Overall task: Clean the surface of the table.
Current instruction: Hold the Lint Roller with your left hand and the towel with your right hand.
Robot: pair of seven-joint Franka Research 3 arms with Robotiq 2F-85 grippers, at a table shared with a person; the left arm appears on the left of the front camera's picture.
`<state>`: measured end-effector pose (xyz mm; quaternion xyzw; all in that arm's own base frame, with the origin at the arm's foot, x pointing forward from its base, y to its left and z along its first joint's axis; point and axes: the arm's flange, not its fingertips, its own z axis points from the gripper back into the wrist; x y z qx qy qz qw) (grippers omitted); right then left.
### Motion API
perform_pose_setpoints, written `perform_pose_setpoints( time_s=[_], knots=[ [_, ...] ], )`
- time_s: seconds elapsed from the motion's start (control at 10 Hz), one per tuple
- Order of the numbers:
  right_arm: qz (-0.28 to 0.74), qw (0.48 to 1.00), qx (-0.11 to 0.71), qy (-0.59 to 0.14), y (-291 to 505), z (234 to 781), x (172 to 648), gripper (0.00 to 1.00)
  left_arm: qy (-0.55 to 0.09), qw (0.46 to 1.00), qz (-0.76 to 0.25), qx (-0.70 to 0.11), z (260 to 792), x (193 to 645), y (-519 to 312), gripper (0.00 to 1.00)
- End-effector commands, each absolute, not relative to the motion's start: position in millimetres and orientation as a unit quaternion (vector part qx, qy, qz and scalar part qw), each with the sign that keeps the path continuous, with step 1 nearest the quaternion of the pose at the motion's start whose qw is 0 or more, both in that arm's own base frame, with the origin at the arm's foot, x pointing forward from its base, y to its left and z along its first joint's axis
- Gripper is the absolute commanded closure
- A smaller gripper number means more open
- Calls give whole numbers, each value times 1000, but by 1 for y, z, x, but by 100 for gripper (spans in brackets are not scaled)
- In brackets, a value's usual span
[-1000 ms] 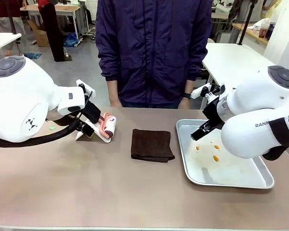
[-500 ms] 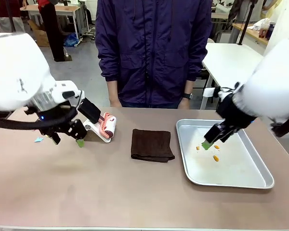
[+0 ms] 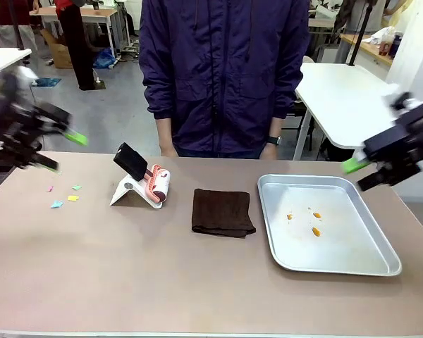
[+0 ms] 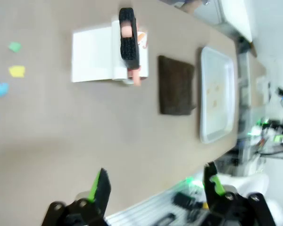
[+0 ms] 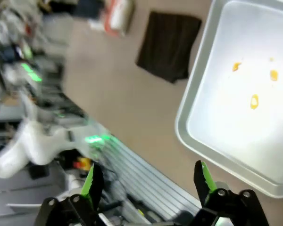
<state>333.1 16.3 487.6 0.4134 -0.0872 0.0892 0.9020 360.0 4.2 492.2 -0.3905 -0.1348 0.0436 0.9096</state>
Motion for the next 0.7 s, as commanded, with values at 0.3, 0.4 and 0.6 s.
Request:
perform_pose_setpoints(
  time_s=[0.3,0.4,0.6],
  knots=[
    [-70,786,592,-166,-105,409,274,0,-229,795,154,-540,454,322,110,0],
    [-105,769,606,-174,-123,394,268,0,-242,779,158,-557,443,314,113,0],
    [-157,734,633,-189,-148,364,257,0,-248,758,191,-573,415,302,109,0]
  ],
)
